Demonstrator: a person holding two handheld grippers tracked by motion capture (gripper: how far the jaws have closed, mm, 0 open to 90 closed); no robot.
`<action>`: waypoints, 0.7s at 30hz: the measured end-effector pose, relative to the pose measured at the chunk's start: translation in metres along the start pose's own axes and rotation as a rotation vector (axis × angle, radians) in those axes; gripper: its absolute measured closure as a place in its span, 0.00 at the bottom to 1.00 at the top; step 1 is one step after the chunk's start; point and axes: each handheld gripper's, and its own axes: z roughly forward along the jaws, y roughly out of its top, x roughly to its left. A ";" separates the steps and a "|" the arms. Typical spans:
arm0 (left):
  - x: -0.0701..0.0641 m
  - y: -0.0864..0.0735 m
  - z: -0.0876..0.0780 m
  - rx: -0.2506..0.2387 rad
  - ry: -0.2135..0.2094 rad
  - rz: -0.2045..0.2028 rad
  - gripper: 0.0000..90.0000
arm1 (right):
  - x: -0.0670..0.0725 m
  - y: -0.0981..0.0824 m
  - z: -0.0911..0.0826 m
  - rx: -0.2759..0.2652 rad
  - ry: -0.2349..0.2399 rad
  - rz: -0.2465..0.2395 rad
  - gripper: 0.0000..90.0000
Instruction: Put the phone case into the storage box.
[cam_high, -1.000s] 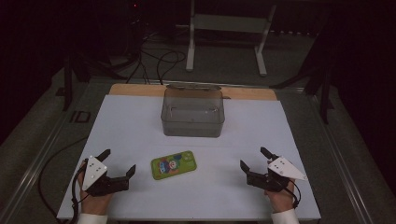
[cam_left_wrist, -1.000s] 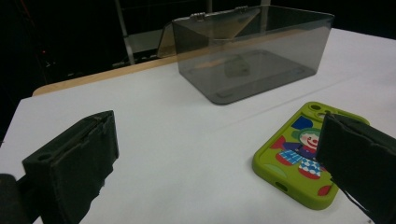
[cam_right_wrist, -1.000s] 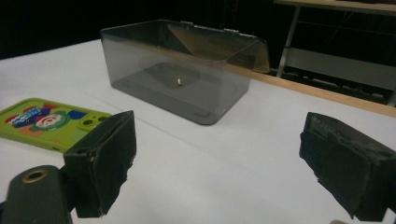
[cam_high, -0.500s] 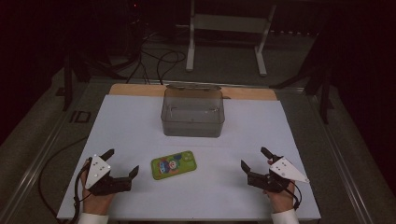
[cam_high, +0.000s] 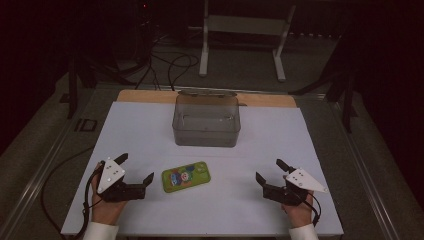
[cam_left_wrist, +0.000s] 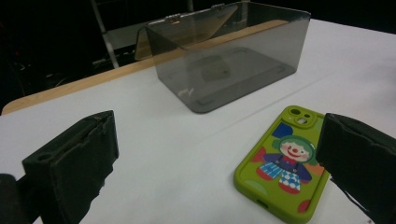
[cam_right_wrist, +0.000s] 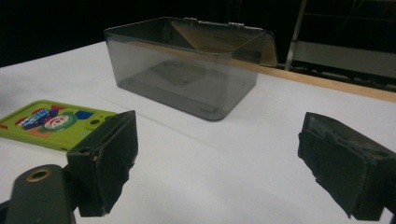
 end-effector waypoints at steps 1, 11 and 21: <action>0.000 0.002 0.001 0.000 -0.004 0.002 0.00 | 0.000 0.000 0.000 -0.002 0.004 0.007 0.13; -0.004 0.013 0.014 0.002 -0.025 0.032 0.00 | -0.001 -0.001 0.001 0.010 -0.002 0.004 0.13; -0.006 0.019 0.025 0.048 -0.079 0.068 0.00 | -0.002 -0.001 0.000 0.006 -0.011 -0.002 0.14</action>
